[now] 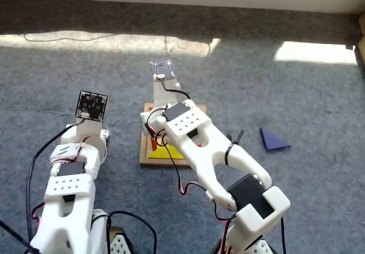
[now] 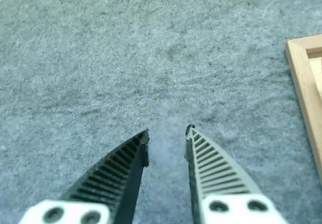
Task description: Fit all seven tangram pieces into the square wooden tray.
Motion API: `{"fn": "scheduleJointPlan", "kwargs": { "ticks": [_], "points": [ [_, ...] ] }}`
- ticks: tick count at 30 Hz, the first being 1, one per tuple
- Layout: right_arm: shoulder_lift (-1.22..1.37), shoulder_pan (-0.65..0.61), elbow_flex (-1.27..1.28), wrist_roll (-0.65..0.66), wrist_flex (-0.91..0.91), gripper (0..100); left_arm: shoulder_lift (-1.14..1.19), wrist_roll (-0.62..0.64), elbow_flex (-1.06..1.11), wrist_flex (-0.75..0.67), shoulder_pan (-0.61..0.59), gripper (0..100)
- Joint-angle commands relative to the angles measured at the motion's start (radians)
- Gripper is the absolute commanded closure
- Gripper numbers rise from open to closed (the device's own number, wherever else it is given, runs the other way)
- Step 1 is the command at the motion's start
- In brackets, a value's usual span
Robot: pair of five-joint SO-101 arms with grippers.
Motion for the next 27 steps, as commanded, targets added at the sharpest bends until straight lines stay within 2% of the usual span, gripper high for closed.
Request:
{"fn": "scheduleJointPlan", "kwargs": {
  "ticks": [1,11,17,21,27],
  "points": [
    [-0.01,0.002,-0.056,0.071,-0.002,78.9,-0.027,0.006,-0.012,-0.002,-0.01,87],
    [-0.01,0.087,-0.05,0.178,0.005,78.9,-0.027,0.006,-0.012,-0.002,-0.01,87],
    [-0.015,0.12,-0.051,0.242,0.07,78.9,-0.027,0.006,-0.012,-0.002,-0.01,87],
    [-0.019,0.105,-0.059,0.242,0.124,78.9,-0.027,0.006,-0.012,-0.002,-0.008,87],
    [-0.016,0.001,-0.114,0.236,0.125,82.0,-0.027,0.006,-0.012,-0.002,-0.008,87]
  ]
}}
